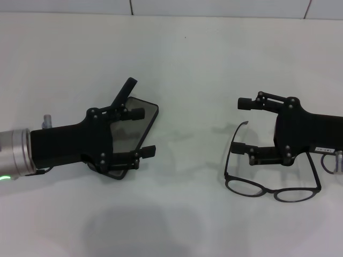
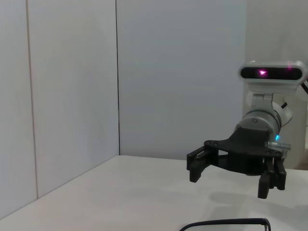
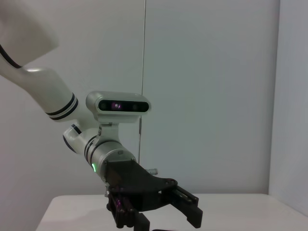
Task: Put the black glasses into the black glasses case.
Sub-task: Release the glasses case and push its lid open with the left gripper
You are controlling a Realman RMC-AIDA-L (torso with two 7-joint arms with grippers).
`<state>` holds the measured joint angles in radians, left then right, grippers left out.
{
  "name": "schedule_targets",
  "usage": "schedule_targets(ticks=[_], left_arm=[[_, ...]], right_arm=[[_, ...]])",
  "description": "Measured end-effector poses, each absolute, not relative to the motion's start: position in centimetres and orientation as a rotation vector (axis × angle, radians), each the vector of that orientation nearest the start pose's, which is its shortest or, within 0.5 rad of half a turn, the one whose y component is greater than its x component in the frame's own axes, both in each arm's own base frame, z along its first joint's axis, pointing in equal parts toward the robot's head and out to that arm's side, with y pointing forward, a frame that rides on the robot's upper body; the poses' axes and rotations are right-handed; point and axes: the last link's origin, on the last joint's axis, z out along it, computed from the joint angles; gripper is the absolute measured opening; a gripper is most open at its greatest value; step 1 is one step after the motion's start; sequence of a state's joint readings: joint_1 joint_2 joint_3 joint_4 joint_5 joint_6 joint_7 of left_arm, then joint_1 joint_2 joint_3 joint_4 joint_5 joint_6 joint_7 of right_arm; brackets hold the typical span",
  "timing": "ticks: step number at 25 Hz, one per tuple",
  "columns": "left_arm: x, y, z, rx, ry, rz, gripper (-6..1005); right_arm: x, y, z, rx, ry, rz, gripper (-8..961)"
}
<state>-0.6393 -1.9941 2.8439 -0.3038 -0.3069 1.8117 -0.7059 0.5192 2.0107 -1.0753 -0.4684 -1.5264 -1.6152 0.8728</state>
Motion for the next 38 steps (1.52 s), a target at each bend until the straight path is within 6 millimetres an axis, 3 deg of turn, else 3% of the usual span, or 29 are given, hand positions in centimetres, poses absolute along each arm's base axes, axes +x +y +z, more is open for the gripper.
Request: schedule_targets(ticks=[15, 18, 22, 26, 33, 38], left_arm=[[-28.1, 29.3, 0.0, -2.676, -0.209, -0.941, 810], [-28.6, 30.7, 1.6, -2.600, -0.388, -0.932, 810], [-29.9, 32.1, 3.6, -2.524, -0.655, -0.773, 799], [-30.5, 32.1, 4.6, -2.502, -0.742, -0.639, 772], [-29.8, 32.5, 4.0, -2.564, -0.834, -0.603, 728], [-28.9, 33.9, 3.0, -2.594, -0.929, -0.532, 721]], right_arm=[[23.7, 31.1, -1.9, -2.755, -0.030, 0.934, 856], [23.9, 31.1, -1.8, -2.752, -0.033, 0.925, 856], [23.9, 31.2, -1.7, -2.752, -0.034, 0.920, 856], [23.9, 31.3, -1.6, -2.749, -0.042, 0.912, 855], [23.7, 32.1, -1.6, -2.742, -0.057, 0.872, 855], [23.5, 32.5, -1.9, -2.748, -0.073, 0.835, 855]])
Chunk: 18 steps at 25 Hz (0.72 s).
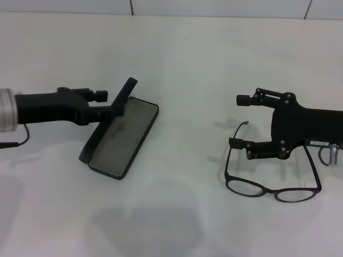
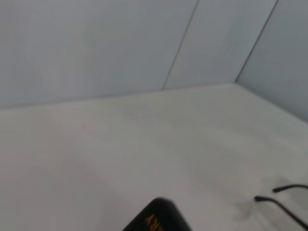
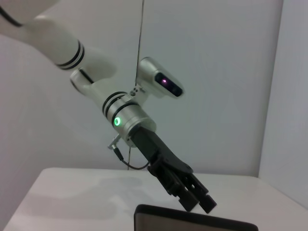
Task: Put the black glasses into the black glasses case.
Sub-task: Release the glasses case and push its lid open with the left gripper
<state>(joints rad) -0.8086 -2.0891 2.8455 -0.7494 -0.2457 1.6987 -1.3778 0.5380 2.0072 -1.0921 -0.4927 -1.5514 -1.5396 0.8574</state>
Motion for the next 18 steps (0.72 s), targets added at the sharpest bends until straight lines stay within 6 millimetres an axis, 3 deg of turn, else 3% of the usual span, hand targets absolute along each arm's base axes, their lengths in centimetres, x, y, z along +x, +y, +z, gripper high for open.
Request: schedule_targets(ticks=[7, 16, 18], left_arm=[[-29.3, 35.1, 1.6, -2.576, -1.027, -0.399, 710], [-29.6, 35.4, 1.7, -2.556, -1.044, -0.368, 696], [-29.6, 35.5, 1.8, -2.549, -1.055, -0.370, 645]], right_arm=[[23.7, 32.6, -1.8, -2.750, -0.076, 0.821, 856], [23.8, 31.8, -1.6, -2.793, -0.101, 0.837, 856], [23.8, 31.6, -1.7, -2.804, -0.111, 0.838, 855]])
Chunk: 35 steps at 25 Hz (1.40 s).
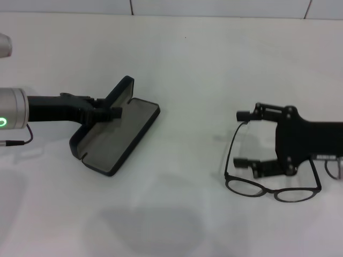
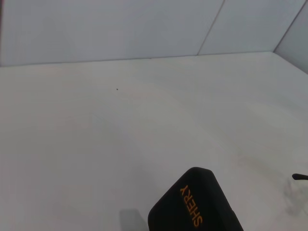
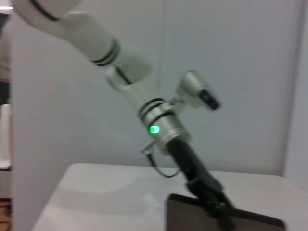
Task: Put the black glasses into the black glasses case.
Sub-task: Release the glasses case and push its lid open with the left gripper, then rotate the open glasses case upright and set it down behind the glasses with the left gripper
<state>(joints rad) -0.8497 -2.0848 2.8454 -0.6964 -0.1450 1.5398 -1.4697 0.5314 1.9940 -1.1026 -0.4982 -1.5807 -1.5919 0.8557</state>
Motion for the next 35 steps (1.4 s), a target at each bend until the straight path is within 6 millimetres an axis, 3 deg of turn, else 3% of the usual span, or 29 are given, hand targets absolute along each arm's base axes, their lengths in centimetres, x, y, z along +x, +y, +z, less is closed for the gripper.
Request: schedule_targets(ticks=[11, 17, 22, 27, 35], left_arm=[[-28.5, 36.6, 1.9, -2.581, -0.965, -0.361, 387], [-26.1, 38.3, 1.9, -2.640, -0.787, -0.358, 286], [-22.1, 40.4, 1.2, -2.728, -0.507, -0.372, 219], [-17.9, 42.1, -1.2, -2.826, -0.006, -0.290, 194], [-14.8, 42.4, -4.4, -2.880, 0.355, -0.222, 203]], right_arm=[[23.7, 28.6, -2.1, -2.948, -0.241, 0.887, 855], [24.2, 27.7, -2.0, -2.954, -0.230, 0.920, 855], [24.6, 26.8, -1.8, -2.950, -0.235, 0.941, 856], [25.2, 26.0, -2.0, -2.939, -0.224, 0.948, 856], [26.1, 25.0, -2.1, -2.913, -0.197, 0.955, 856]])
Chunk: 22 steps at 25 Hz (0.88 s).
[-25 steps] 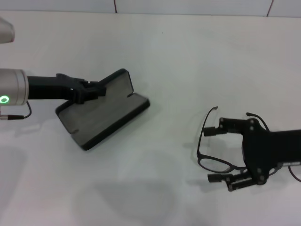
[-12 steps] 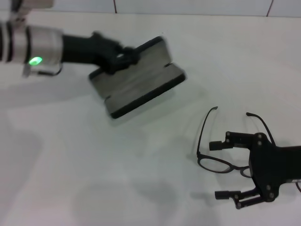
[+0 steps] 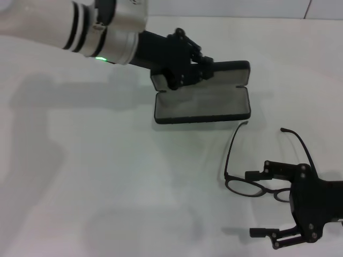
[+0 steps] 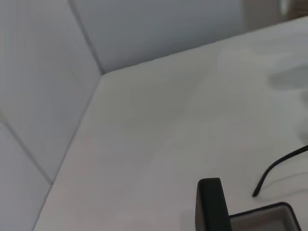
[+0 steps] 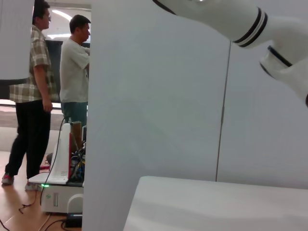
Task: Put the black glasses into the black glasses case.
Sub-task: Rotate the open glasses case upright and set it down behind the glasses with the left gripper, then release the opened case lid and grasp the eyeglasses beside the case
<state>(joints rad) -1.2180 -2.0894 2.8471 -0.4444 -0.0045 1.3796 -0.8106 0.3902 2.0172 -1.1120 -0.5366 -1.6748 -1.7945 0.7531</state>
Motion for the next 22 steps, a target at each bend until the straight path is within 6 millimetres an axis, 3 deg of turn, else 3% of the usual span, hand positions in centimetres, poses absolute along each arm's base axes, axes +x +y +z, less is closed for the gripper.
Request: schedule_targets(ticks=[8, 17, 22], left_arm=[[-14.1, 42.6, -4.9, -2.867, 0.434, -0.218, 245], [-14.8, 43.1, -4.7, -2.811, 0.390, -0.217, 291], [-14.2, 42.5, -3.9, -2.800, 0.312, -0.409, 316]], right_arm=[[26.2, 25.0, -2.1, -2.908, -0.203, 0.957, 855], [26.0, 25.2, -2.1, -2.906, -0.210, 0.953, 855], [26.0, 25.6, -2.0, -2.892, -0.193, 0.944, 855]])
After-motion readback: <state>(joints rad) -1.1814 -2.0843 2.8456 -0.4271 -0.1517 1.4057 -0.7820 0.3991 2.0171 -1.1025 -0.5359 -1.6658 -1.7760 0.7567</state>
